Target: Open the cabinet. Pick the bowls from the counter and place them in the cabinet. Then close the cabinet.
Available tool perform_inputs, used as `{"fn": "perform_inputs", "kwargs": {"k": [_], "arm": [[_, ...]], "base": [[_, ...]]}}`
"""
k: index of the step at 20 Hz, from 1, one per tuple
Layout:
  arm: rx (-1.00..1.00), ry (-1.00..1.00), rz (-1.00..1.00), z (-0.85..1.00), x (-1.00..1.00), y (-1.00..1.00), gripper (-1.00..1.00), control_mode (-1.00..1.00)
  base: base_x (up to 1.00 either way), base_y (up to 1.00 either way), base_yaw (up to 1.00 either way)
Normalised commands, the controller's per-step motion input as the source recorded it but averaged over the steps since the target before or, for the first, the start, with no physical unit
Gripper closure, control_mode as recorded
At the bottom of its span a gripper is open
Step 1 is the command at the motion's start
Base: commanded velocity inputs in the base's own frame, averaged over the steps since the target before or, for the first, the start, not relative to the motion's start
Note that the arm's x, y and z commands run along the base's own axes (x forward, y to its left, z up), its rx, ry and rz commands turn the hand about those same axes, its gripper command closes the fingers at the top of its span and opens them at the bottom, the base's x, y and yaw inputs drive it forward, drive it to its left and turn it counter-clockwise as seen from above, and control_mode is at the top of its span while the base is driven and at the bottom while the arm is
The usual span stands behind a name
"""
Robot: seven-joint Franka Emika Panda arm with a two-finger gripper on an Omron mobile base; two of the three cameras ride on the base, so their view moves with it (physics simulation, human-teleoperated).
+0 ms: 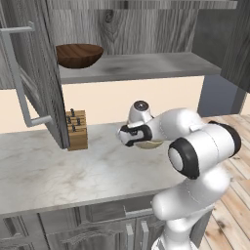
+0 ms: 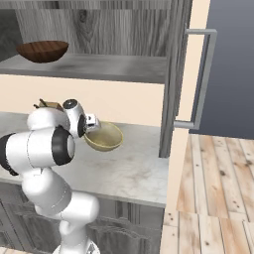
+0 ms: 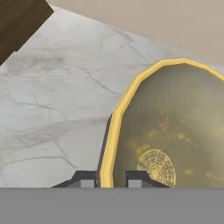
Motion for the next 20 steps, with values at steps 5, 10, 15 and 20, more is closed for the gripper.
{"fn": "perform_inputs", "kwargs": {"k": [5, 10, 15, 20], "arm": [[-0.03, -0.13, 0.00, 0.28, -0.48, 0.00, 1.00, -1.00], [-0.07, -0.03, 0.01, 0.56, -0.43, 0.00, 1.00, -1.00], [-0.09, 0.03, 0.05, 0.72, -0.43, 0.00, 1.00, -1.00], [-0.09, 0.13, 0.08, 0.43, -0.57, 0.00, 1.00, -1.00]], "base": [[0.00, 0.00, 0.00], [0.00, 0.00, 0.00], [0.00, 0.00, 0.00], [0.00, 0.00, 0.00]]}}
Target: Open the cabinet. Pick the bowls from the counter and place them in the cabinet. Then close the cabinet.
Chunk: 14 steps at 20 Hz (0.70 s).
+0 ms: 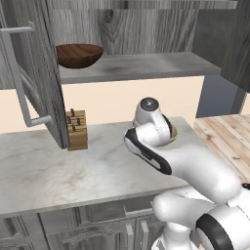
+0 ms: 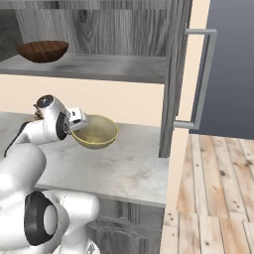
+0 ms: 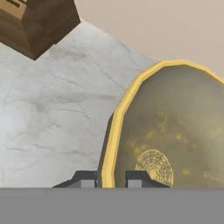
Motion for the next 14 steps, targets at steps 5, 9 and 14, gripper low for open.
{"fn": "perform_inputs", "kwargs": {"k": [5, 9, 14], "arm": [[-0.02, 0.05, 0.10, -0.05, -0.83, 0.00, 1.00, -1.00], [0.00, -0.08, 0.10, -0.01, -0.74, 0.00, 1.00, -1.00], [-0.02, -0.19, 0.07, 0.00, -0.74, 0.00, 1.00, -1.00]], "base": [[0.00, 0.00, 0.00], [0.00, 0.00, 0.00], [0.00, 0.00, 0.00]]}}
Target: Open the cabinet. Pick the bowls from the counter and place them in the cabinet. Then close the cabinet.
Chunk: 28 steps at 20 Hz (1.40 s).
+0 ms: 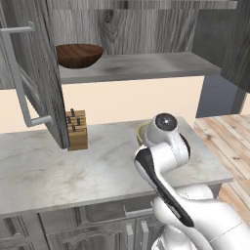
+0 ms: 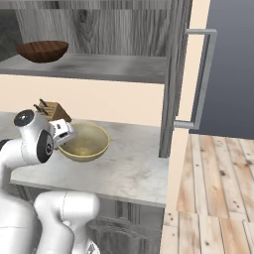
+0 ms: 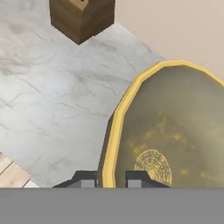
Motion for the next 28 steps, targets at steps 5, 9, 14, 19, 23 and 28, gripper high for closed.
{"fn": "perform_inputs", "kwargs": {"k": [5, 9, 14, 19, 23, 28], "arm": [[-0.03, -0.12, 0.08, 0.13, -0.88, 0.00, 1.00, -1.00], [-0.04, 0.00, 0.10, 0.51, -0.72, 0.00, 1.00, -1.00], [-0.06, 0.00, 0.12, 0.64, -0.70, 0.00, 1.00, -1.00], [-0.06, 0.00, 0.10, 0.44, -0.75, 0.00, 1.00, -1.00], [-0.05, 0.00, 0.11, 0.53, -0.60, -0.02, 1.00, -1.00], [-0.03, 0.00, 0.15, 0.66, -0.34, -0.01, 1.00, -1.00]], "base": [[0.00, 0.00, 0.00], [0.00, 0.00, 0.00], [0.00, 0.00, 0.00], [0.00, 0.00, 0.00], [0.00, 0.00, 0.00], [0.00, 0.00, 0.00]]}}
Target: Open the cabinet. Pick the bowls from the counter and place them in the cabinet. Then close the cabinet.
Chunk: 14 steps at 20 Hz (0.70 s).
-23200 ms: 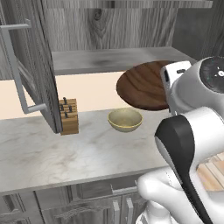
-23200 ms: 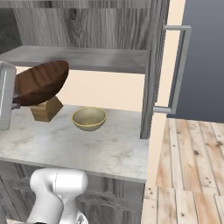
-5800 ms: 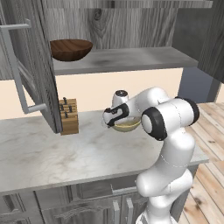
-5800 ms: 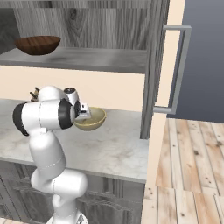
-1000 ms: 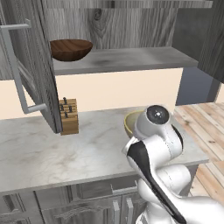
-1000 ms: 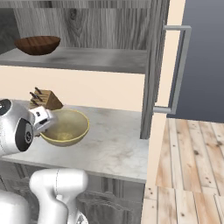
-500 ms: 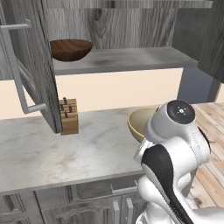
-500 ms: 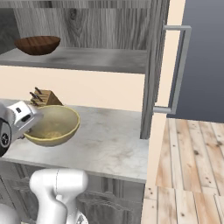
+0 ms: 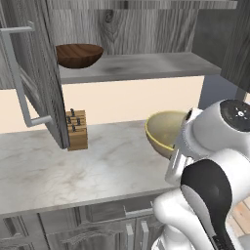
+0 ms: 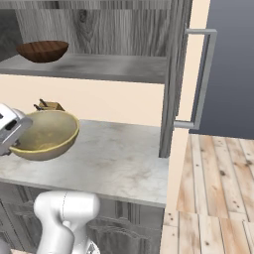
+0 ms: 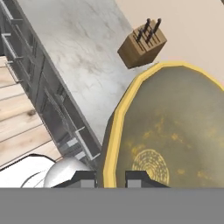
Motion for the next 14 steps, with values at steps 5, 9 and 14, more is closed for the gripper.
{"fn": "perform_inputs", "kwargs": {"k": [5, 9, 14], "arm": [[-0.01, 0.00, 0.11, 0.49, -0.30, -0.10, 1.00, -1.00], [-0.03, -0.04, 0.00, 0.24, -0.08, -0.30, 1.00, -1.00], [-0.04, -0.04, 0.00, 0.19, 0.00, -0.31, 1.00, -1.00]], "base": [[0.00, 0.00, 0.00], [0.00, 0.00, 0.00], [0.00, 0.00, 0.00]]}}
